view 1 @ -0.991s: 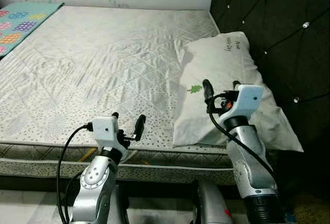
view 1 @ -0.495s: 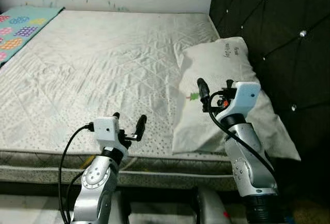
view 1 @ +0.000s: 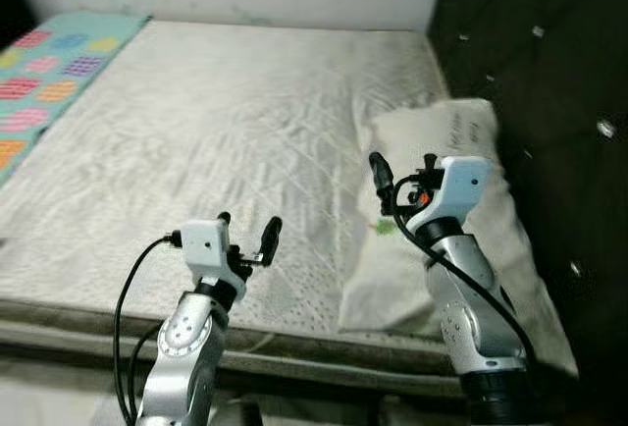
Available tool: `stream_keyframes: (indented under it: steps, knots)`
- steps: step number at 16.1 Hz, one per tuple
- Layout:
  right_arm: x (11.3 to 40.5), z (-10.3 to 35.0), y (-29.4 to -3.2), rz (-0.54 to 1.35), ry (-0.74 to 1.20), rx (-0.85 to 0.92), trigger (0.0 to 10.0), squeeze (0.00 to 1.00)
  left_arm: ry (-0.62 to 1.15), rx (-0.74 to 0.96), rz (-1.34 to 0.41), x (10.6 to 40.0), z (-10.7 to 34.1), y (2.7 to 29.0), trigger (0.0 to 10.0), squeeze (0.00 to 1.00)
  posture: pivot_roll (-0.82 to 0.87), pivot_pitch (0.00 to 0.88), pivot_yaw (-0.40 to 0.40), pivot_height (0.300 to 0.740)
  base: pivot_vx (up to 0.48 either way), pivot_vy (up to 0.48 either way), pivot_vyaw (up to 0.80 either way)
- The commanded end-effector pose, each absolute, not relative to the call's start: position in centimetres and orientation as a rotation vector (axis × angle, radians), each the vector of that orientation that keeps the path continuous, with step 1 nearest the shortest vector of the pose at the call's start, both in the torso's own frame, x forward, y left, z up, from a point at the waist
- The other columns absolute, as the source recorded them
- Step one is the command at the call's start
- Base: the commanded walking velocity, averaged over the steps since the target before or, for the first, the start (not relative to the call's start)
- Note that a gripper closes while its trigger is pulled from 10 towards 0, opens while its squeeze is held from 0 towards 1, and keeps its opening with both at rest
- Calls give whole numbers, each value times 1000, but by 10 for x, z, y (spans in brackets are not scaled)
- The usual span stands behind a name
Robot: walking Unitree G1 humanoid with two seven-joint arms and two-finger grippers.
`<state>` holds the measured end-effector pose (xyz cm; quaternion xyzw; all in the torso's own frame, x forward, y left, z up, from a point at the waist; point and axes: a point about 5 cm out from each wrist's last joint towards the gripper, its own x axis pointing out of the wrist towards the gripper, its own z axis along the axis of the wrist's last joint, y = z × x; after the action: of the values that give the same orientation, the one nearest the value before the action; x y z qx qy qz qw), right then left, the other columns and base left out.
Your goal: Clean up the room
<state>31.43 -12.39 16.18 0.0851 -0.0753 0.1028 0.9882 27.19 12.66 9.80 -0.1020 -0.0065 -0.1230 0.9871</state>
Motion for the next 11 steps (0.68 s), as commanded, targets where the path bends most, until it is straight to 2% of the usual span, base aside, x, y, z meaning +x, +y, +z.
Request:
stream_keyframes:
  steps: [1,8,11]
  knots:
    - [314,163,-125,204,-155,173,10000,0,-2,-198,-247,272,95,126,10000,0,-90,0,14,740,0,0,0]
    - [313,145,-129,206,-102,145,10000,0,9,-199,-236,273,89,128,10000,0,-89,0,9,740,0,0,0]
    - [312,124,-134,185,-43,121,10000,0,34,-201,-231,275,80,129,10000,0,-92,0,8,740,0,0,0]
